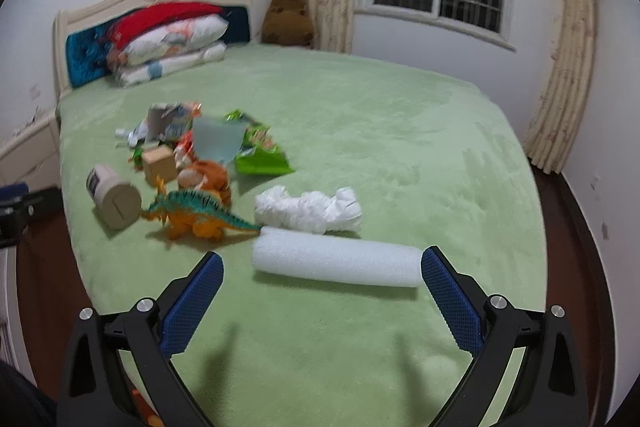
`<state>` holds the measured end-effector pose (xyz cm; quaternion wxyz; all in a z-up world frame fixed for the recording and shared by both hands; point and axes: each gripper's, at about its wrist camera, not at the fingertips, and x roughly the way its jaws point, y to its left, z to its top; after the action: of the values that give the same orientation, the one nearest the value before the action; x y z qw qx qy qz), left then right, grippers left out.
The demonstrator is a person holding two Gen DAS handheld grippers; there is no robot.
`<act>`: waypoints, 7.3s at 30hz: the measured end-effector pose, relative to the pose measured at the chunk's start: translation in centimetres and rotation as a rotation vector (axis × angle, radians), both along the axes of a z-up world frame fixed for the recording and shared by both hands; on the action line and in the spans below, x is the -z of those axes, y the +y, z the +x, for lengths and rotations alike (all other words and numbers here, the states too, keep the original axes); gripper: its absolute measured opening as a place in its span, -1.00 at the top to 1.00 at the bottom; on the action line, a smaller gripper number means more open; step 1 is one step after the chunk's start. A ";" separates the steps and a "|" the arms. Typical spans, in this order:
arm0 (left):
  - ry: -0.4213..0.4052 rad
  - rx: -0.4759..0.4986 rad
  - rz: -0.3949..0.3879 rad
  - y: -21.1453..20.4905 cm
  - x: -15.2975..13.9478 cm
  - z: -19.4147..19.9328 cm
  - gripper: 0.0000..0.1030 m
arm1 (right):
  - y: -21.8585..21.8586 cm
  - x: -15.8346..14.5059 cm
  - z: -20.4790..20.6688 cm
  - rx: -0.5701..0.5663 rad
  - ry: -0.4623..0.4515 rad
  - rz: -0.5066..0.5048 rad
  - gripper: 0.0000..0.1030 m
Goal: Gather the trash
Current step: 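Grasp the white foam tube with the right tool and lift it, then grasp the white canister with the left tool while the right tool holds the foam tube, then carry both items to the orange bucket and open both tools to drop them, then grasp the orange-teal toy dinosaur with the left tool and lift it, then grasp the crumpled white tissue with the right tool while the left tool holds the dinosaur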
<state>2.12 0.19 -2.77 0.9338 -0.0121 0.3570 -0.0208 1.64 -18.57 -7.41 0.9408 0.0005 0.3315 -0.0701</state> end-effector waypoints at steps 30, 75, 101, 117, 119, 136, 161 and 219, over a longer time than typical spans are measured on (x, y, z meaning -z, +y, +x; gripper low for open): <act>0.023 -0.038 -0.053 1.6 0.4 0.9 -0.87 | -0.7 0.6 2.2 -0.170 0.180 -0.006 0.52; 0.397 -0.151 -0.579 2.3 5.9 11.6 -0.12 | 1.1 -3.0 -3.3 -0.280 -0.078 0.243 0.54; 0.179 0.094 -0.307 2.0 -0.3 -3.0 -0.01 | 4.5 -3.7 -5.4 -0.373 -0.060 0.265 0.54; 0.578 0.074 -0.216 2.6 17.3 -9.7 -0.01 | 13.2 12.5 -8.5 -0.406 0.518 0.399 0.54; 0.626 0.069 -0.211 2.2 19.4 -9.6 -0.01 | 13.8 14.2 -8.6 -0.394 0.562 0.382 0.54; 0.697 0.008 -0.177 2.5 23.7 -9.3 -0.37 | 13.9 16.9 -8.1 -0.321 0.586 0.348 -0.14; 0.589 0.014 -0.134 2.7 20.0 -9.3 -0.47 | 11.7 11.1 -8.9 -0.327 0.436 0.332 -0.14; 0.063 0.408 -0.156 -1.8 5.0 -2.0 -0.18 | -3.4 0.8 4.8 -0.054 0.160 0.069 -0.66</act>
<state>0.13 -1.65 -7.81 0.8949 -0.0127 0.3782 -0.2366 6.42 -22.00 -8.24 0.9122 0.0181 0.4079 -0.0330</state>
